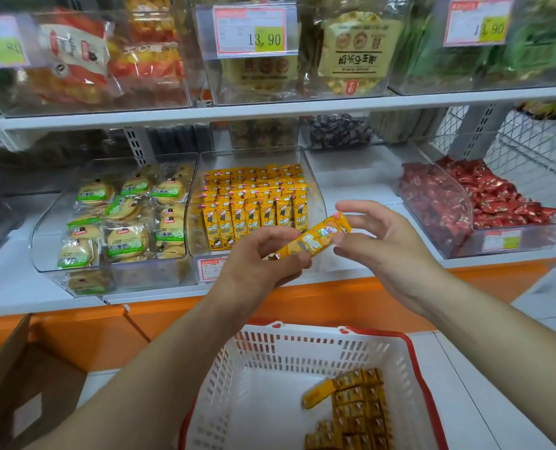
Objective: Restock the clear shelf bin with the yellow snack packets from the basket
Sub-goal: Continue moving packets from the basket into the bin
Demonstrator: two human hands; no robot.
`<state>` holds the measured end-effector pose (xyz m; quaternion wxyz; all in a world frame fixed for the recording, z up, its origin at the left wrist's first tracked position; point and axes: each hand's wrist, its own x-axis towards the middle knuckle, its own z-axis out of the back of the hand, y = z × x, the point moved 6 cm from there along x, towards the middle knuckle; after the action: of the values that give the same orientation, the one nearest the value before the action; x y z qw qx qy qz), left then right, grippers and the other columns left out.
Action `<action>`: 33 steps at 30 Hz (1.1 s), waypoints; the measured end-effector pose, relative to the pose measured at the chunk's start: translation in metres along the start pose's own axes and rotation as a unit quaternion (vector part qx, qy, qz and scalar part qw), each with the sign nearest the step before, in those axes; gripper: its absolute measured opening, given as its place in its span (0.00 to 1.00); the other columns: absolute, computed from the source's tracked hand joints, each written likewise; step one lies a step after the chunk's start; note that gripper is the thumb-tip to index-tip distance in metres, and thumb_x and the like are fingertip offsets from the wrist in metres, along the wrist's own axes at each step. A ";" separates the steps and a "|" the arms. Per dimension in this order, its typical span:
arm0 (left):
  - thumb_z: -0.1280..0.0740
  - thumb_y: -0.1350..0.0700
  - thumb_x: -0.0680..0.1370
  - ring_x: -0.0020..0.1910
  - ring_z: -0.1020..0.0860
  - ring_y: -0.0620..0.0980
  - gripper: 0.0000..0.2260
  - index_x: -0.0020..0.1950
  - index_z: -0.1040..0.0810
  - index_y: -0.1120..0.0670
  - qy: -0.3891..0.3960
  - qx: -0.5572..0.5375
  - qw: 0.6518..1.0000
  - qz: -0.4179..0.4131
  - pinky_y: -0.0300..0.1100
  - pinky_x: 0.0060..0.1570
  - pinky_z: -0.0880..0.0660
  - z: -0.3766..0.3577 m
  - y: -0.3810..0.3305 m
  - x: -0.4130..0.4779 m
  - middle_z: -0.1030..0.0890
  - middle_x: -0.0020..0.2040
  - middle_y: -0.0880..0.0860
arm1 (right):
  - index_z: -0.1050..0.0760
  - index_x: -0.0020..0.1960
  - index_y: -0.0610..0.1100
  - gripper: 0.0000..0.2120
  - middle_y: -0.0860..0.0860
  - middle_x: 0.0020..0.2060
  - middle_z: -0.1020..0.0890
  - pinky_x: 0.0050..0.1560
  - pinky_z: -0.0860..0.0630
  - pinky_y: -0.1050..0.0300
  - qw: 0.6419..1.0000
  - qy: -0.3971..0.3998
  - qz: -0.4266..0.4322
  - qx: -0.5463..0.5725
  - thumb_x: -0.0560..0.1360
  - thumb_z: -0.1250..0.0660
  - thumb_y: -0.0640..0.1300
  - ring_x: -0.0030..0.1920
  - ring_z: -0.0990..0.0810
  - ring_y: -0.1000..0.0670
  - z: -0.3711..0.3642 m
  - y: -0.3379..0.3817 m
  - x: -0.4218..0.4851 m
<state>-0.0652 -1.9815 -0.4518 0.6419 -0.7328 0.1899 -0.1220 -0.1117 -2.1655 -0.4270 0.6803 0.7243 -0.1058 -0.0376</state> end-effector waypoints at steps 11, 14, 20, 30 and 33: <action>0.23 0.58 0.75 0.46 0.15 0.48 0.07 0.50 0.19 0.50 -0.040 0.198 0.979 -0.038 0.40 0.45 0.19 -0.006 -0.001 0.004 0.15 0.48 0.47 | 0.20 0.61 0.52 0.14 0.48 0.52 0.16 0.46 0.21 0.56 0.990 0.049 -0.015 -0.132 0.77 0.30 0.40 0.46 0.19 0.51 -0.002 -0.012 0.016; 0.27 0.55 0.78 0.48 0.17 0.47 0.05 0.50 0.20 0.47 -0.084 0.279 0.955 -0.059 0.41 0.44 0.22 0.016 -0.015 0.040 0.17 0.47 0.45 | 0.20 0.58 0.53 0.14 0.52 0.52 0.16 0.49 0.22 0.53 0.979 0.039 0.023 -0.198 0.77 0.30 0.38 0.45 0.21 0.53 0.001 -0.011 0.025; 0.25 0.48 0.75 0.57 0.25 0.48 0.20 0.65 0.24 0.46 -0.101 0.572 0.807 -0.107 0.45 0.54 0.25 0.028 -0.010 0.138 0.21 0.61 0.47 | 0.22 0.53 0.58 0.18 0.58 0.47 0.17 0.48 0.21 0.61 0.970 -0.019 0.082 -0.230 0.73 0.26 0.37 0.44 0.18 0.57 0.016 -0.008 0.037; 0.23 0.36 0.65 0.64 0.32 0.55 0.25 0.58 0.24 0.41 -0.078 0.706 0.681 -0.180 0.52 0.62 0.34 0.047 0.015 0.200 0.28 0.61 0.50 | 0.21 0.55 0.54 0.16 0.56 0.50 0.15 0.57 0.21 0.47 0.868 0.080 0.160 -0.464 0.72 0.25 0.39 0.51 0.16 0.52 -0.021 0.007 0.112; 0.23 0.35 0.65 0.63 0.33 0.55 0.25 0.59 0.23 0.40 -0.090 0.684 0.703 -0.173 0.53 0.63 0.35 0.058 0.018 0.200 0.29 0.61 0.50 | 0.20 0.58 0.53 0.15 0.53 0.54 0.16 0.61 0.24 0.46 0.826 0.094 0.158 -0.532 0.73 0.26 0.41 0.55 0.18 0.48 -0.042 0.000 0.147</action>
<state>0.1370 -2.0182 -0.4915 0.9483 -0.1198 -0.1344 -0.2612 0.0398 -2.1540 -0.4113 0.9636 0.2232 -0.1177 0.0884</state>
